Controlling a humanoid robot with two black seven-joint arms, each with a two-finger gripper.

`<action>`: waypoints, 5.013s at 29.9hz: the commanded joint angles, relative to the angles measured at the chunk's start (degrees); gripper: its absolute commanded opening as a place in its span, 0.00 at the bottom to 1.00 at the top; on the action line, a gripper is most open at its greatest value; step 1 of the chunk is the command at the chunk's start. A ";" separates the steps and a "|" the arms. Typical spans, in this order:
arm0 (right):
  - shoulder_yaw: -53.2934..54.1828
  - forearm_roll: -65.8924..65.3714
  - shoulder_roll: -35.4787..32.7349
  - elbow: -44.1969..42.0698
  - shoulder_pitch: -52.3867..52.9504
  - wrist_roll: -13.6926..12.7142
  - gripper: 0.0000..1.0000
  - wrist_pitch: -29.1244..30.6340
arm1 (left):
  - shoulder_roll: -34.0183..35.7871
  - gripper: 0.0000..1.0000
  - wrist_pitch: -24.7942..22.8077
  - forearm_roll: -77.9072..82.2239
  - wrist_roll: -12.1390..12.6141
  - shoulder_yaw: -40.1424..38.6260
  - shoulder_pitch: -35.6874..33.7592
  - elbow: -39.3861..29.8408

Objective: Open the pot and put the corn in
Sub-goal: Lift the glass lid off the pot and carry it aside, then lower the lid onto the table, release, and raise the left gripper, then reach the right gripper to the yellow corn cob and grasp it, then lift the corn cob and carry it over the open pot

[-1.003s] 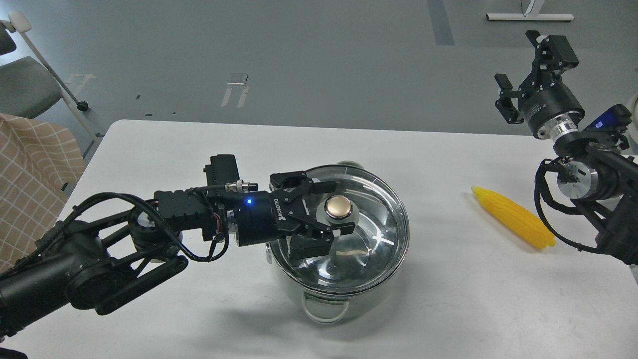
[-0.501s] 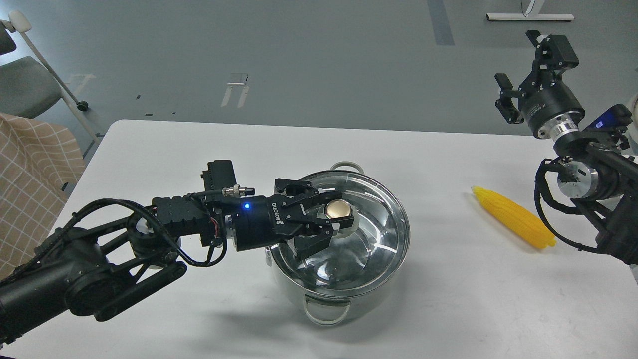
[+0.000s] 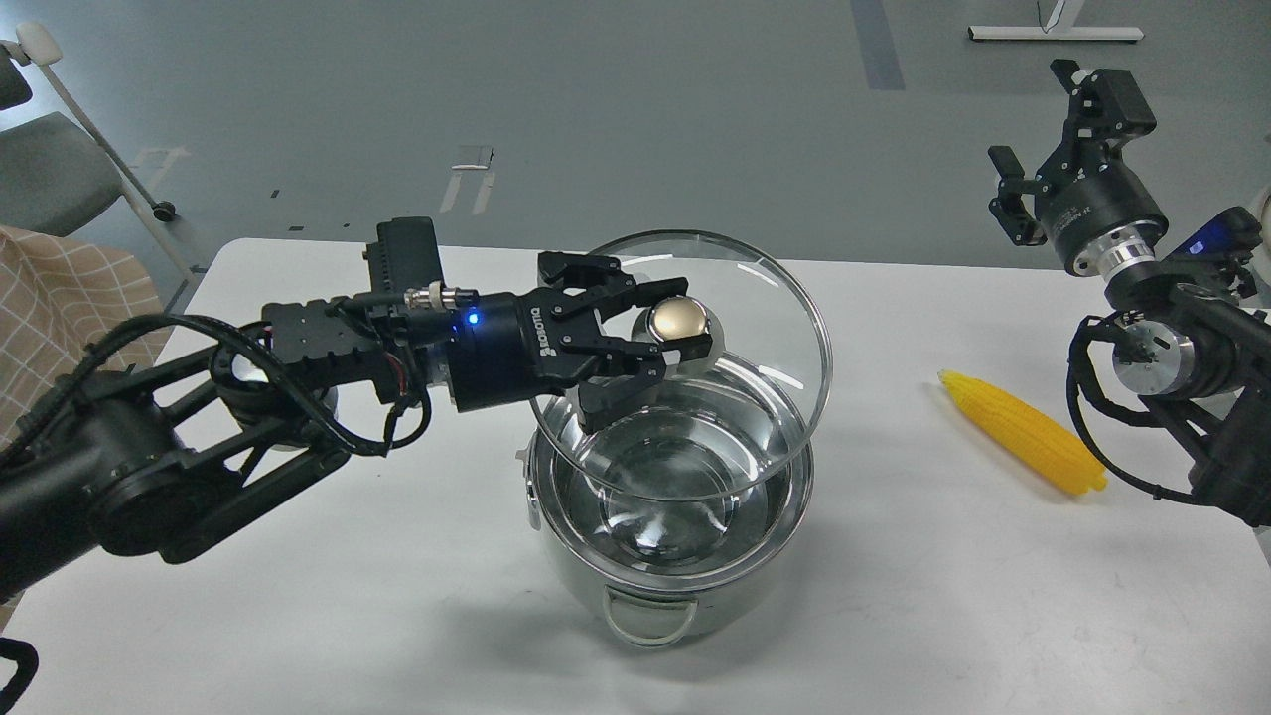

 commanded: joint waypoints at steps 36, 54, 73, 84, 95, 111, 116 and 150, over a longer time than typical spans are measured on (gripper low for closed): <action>-0.01 -0.88 -0.16 0.82 -0.79 -0.01 1.00 0.00 | 2.12 0.25 29.94 -23.38 0.03 0.61 21.68 43.03; -0.01 -0.88 -0.24 1.18 -1.23 -0.01 1.00 -0.26 | -4.31 0.40 29.94 -27.87 0.03 0.88 22.21 50.08; -0.01 -0.88 -0.42 1.26 -1.23 -0.01 1.00 -0.26 | -4.05 0.96 29.94 -28.05 0.03 0.62 21.34 49.82; -0.80 -15.69 -4.28 3.80 0.53 -0.01 1.00 -3.42 | 7.45 0.96 11.30 -57.44 0.03 -0.09 9.50 38.66; -16.42 -43.81 -20.96 16.88 7.90 -0.01 1.00 -4.04 | 8.26 0.96 -20.89 -96.21 0.03 -1.14 -3.54 38.66; -32.78 -88.07 -27.86 16.92 7.04 -0.01 1.00 -9.93 | 1.66 0.97 -24.07 -106.71 0.03 -2.20 -3.71 35.23; -33.49 -88.94 -21.96 10.77 4.05 -0.01 1.00 -11.60 | 1.75 0.97 -23.99 -106.80 0.03 -2.20 -3.36 35.05; -42.19 -84.56 -20.55 20.59 23.54 -0.01 0.00 -15.21 | 1.75 0.97 -23.28 -106.89 0.03 -2.20 -3.01 32.24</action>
